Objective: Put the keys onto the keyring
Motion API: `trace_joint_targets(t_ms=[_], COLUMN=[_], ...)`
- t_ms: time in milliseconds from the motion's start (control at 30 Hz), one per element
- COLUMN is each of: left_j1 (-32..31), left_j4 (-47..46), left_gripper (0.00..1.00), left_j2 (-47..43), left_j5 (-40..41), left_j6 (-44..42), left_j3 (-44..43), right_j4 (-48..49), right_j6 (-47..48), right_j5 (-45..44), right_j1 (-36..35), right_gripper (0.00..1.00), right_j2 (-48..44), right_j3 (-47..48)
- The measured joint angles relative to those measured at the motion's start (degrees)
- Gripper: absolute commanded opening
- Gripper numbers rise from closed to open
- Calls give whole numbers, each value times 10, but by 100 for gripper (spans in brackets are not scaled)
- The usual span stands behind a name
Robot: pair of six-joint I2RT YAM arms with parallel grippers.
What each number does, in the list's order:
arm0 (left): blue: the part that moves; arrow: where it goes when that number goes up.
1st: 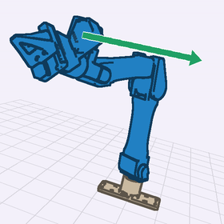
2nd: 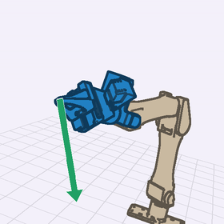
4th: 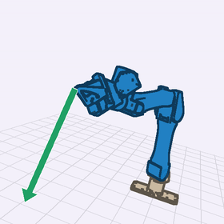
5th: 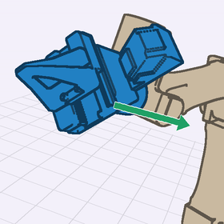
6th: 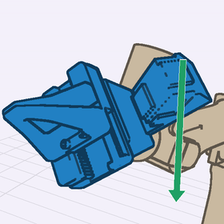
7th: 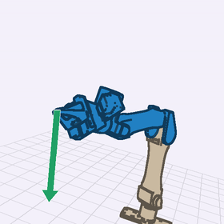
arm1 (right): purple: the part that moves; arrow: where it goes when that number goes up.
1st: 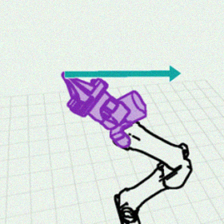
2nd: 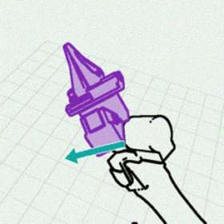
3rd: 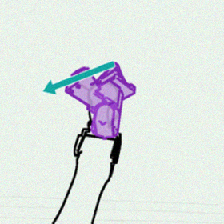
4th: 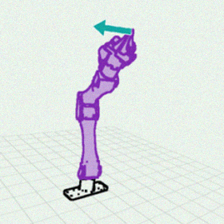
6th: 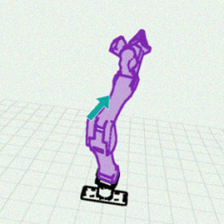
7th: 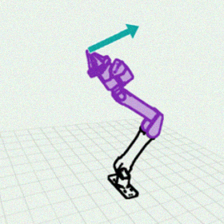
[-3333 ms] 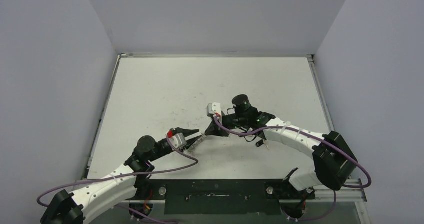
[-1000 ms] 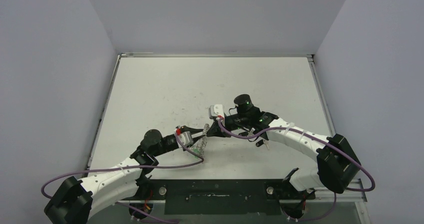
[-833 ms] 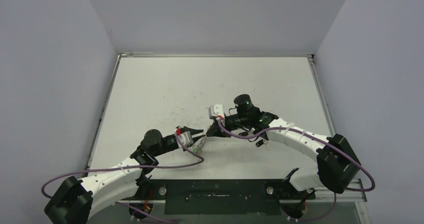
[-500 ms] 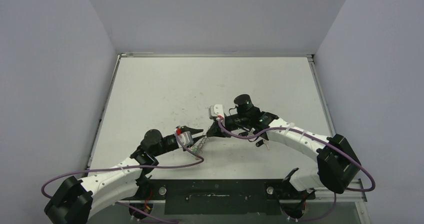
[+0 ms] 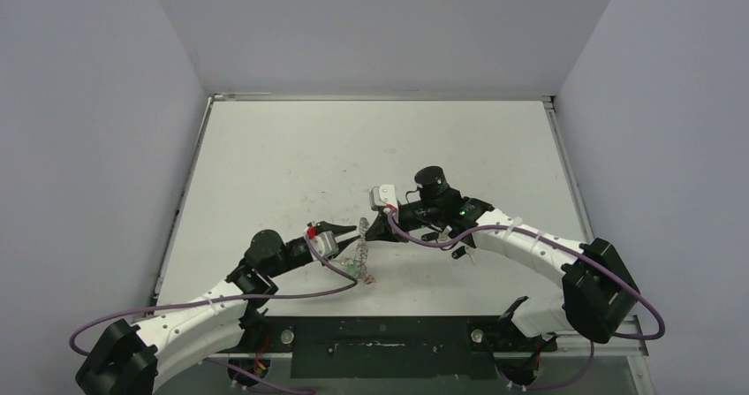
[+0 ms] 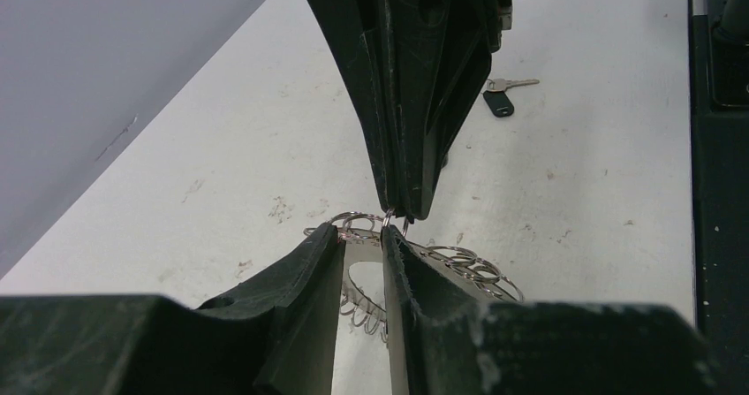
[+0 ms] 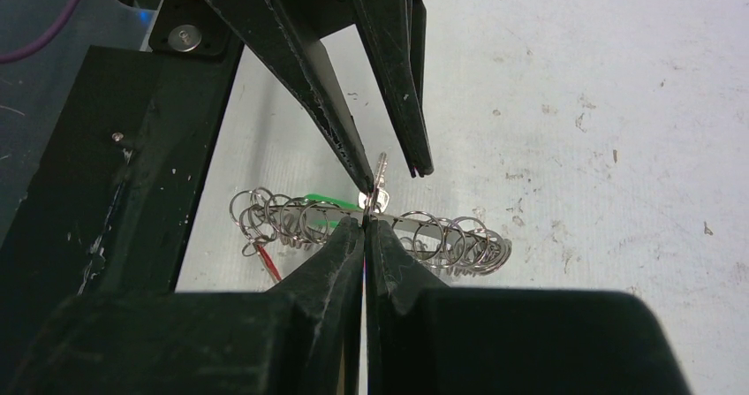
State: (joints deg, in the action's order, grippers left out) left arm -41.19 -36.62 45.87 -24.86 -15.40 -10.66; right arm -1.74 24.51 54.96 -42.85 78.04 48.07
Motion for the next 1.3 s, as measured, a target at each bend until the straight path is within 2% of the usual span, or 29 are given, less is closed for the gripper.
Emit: trace_joint_targets(t_ms=[233, 467, 733, 800, 900, 1100, 1300], left_j1=[0, 0, 0, 0, 0, 0, 0], left_j4=[5, 2, -7, -9, -13, -15, 2], left_gripper=[22, 15, 13, 11, 0, 0, 0], left_j2=[15, 36, 46, 47, 49, 54, 44], left_j5=[-5, -16, -25, -26, -29, -38, -39], left_j6=[-1, -1, 4, 8, 14, 19, 16], left_j3=[0, 0, 0, 0, 0, 0, -2], right_j4=[0, 0, 0, 0, 0, 0, 0], right_j6=[0, 0, 2, 2, 2, 6, 8], right_j5=[0, 0, 0, 0, 0, -7, -12], right_j1=[0, 0, 0, 0, 0, 0, -2], right_gripper=[0, 0, 0, 0, 0, 0, 24], right_j2=[0, 0, 0, 0, 0, 0, -1], right_j3=[0, 0, 0, 0, 0, 0, 0])
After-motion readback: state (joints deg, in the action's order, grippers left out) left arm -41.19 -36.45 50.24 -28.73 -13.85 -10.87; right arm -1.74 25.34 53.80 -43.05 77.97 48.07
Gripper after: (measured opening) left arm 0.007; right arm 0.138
